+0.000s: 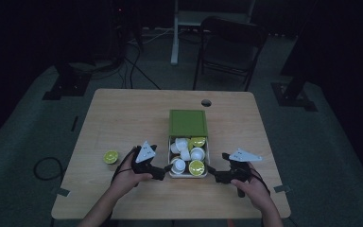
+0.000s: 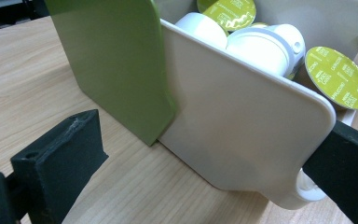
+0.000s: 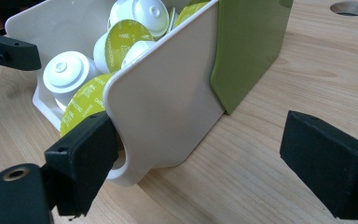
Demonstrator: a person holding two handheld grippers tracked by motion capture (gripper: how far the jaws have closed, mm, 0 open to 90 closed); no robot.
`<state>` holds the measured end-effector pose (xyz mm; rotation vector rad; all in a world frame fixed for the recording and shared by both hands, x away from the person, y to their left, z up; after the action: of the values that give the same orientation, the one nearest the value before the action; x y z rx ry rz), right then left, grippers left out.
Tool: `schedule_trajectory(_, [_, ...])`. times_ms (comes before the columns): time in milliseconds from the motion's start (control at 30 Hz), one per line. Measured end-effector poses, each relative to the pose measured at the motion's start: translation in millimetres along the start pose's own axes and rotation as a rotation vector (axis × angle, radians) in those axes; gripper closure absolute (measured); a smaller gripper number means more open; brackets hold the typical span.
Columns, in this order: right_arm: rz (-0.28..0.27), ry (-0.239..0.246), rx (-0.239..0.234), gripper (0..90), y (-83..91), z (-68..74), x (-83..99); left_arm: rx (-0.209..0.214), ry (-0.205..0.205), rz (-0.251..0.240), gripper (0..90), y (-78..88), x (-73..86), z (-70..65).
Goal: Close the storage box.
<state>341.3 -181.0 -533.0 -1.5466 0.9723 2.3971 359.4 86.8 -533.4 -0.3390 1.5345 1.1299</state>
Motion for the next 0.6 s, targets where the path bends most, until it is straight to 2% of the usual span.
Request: schedule_trajectory(600, [0.002, -0.006, 0.002, 11.1, -2.3, -5.2, -3.0, 0.003, 0.006, 0.006, 2.0, -4.7, -1.9, 3.4])
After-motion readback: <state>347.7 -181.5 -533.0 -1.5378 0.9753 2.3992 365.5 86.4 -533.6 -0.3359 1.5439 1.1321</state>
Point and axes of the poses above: each handheld gripper's, and its own axes: y roughly backward along the jaws, x roughly out of its underside, z roughly to its left, the point moved 6 cm from there along -y, roughly forward along the jaws, and after that the axes turned 14 degrees about -x, right-handed, at the moved point
